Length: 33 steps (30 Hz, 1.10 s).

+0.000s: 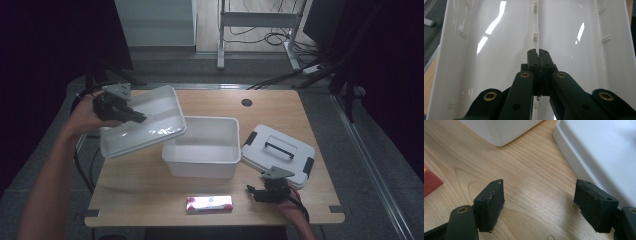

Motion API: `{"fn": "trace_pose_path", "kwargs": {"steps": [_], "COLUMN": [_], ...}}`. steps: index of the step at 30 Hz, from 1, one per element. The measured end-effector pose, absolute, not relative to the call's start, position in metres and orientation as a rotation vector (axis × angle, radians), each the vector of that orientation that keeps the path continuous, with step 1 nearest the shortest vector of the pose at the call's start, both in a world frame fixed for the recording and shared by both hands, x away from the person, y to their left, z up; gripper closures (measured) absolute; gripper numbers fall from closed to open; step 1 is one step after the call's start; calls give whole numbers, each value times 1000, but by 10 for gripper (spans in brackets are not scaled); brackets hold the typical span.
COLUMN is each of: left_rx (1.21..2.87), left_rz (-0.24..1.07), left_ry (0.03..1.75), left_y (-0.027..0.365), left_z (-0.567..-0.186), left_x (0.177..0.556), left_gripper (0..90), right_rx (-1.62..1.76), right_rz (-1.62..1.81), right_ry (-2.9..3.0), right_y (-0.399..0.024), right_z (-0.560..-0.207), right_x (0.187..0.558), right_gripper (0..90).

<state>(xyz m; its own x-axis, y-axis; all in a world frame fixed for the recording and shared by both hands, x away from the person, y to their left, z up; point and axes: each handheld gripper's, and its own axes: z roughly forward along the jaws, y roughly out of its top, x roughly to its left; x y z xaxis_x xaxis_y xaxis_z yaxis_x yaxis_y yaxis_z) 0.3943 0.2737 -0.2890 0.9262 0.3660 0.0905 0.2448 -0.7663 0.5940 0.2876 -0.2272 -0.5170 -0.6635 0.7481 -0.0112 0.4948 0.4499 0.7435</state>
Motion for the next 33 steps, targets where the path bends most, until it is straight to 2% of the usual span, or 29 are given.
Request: {"fn": "trace_pose_path", "kwargs": {"steps": [10, 21, 33], "left_rx": [2468, 2451, 2465], "left_rz": [256, 240, 195], "left_ry": [544, 628, 730], "left_y": [313, 332, 346], "left_z": [-314, -340, -391], "left_x": [388, 389, 393], "left_gripper": [900, 900, 900], "right_rx": [1063, 1057, 1062], "right_rz": [1046, 1042, 1040], "right_ry": [2366, 2368, 2369], "right_y": [-228, -229, -229], "right_z": [-517, -517, -517], "right_x": [288, 288, 288], "right_gripper": [237, 238, 239]}}
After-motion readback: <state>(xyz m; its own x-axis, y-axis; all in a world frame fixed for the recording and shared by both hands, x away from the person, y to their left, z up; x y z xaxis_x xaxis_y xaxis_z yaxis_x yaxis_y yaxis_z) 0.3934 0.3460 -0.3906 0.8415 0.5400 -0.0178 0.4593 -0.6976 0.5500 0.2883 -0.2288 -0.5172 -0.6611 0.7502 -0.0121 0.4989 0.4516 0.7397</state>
